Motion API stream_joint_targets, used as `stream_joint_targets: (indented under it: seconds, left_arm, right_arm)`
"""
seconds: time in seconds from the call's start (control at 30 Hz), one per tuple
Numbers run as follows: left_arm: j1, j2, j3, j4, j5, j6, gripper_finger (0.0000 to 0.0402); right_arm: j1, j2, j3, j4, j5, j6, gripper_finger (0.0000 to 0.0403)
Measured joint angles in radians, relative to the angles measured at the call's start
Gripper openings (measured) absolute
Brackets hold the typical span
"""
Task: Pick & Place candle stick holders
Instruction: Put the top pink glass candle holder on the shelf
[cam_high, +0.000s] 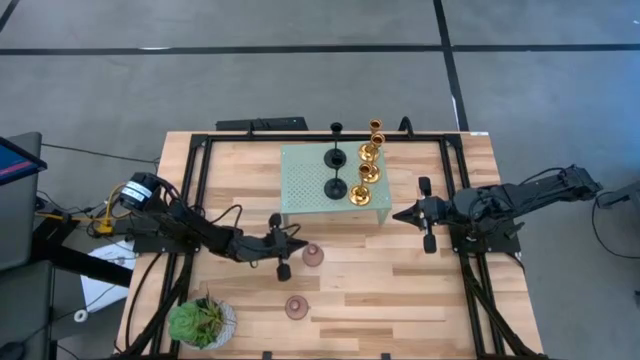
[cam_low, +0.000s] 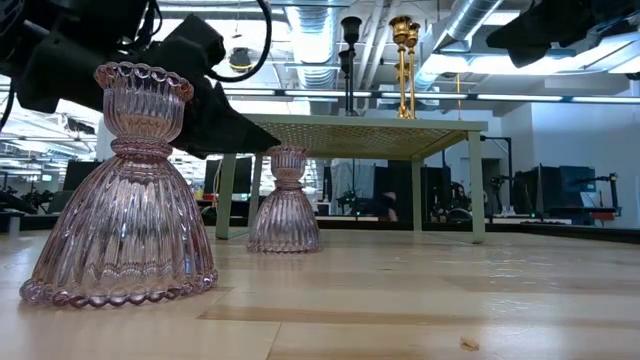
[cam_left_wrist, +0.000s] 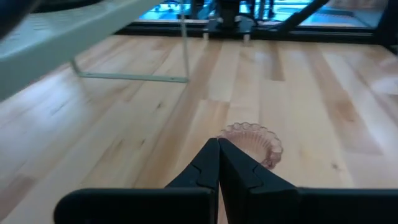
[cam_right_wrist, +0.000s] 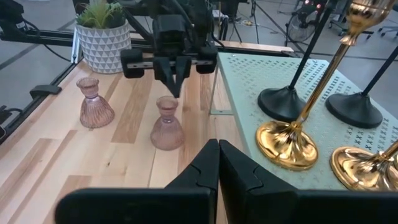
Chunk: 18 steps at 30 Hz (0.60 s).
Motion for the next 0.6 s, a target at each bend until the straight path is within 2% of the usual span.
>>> stream_joint_targets:
  seconds: [0.17, 0.4, 0.6]
  left_arm:
    - [0.0, 0.002, -0.003, -0.011, -0.024, -0.005, 0.0002]
    - [0.0, 0.01, 0.0, -0.008, 0.003, -0.066, 0.0002]
    - [0.0, 0.137, 0.071, -0.008, 0.03, -0.07, 0.0002]
  right_arm:
    - [0.0, 0.0, 0.0, -0.012, -0.001, 0.0, 0.0]
    - [0.0, 0.0, 0.0, -0.019, -0.001, 0.0, 0.0]
    - [0.0, 0.0, 0.0, -0.019, -0.001, 0.0, 0.0]
